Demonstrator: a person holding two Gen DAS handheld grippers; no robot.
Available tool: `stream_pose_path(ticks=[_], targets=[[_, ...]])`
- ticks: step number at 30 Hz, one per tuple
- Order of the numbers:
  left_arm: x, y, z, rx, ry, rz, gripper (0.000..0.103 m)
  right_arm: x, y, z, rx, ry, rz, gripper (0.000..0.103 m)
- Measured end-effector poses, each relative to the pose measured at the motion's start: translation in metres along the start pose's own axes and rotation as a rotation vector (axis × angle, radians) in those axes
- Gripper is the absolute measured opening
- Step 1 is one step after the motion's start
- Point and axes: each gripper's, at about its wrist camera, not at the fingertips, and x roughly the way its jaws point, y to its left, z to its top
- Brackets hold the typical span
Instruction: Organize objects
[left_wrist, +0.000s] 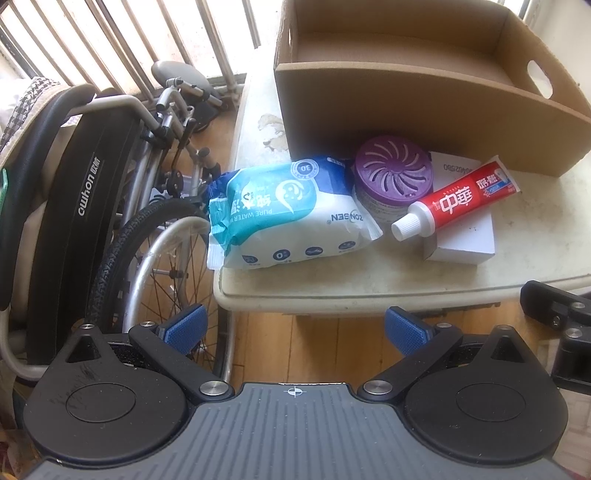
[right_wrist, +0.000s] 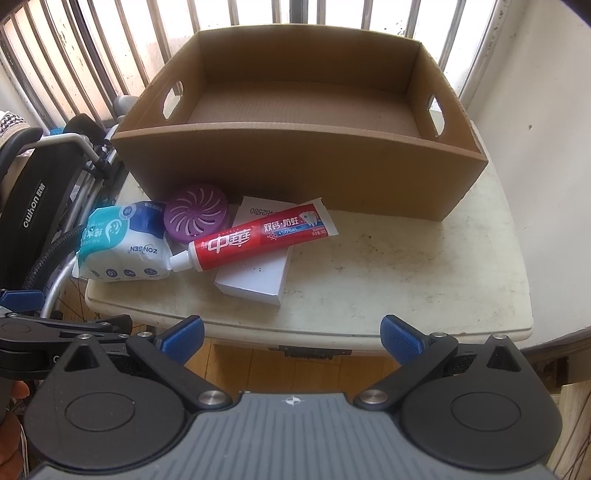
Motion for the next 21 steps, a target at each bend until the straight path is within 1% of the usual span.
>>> stream_pose_path(ticks=[15, 19, 21], targets=[[0.0016, 0.0008, 0.0026, 0.008, 0.0, -0.003, 0.102, 0.0023, 0.0004, 0.0048, 0.0, 0.007, 0.002, 0.103], [0.0009, 0.0006, 0.0048, 0.015, -0.01, -0.024, 0.102, 0.0016, -0.0024, 0.0069, 0.013, -0.002, -0.004, 0.103], [-0.0016, 0.0003, 0.0054, 0.025, -0.03, -0.042, 0.102, 0.0005, -0.0052, 0.0079, 0.027, -0.006, -0.007, 0.103]])
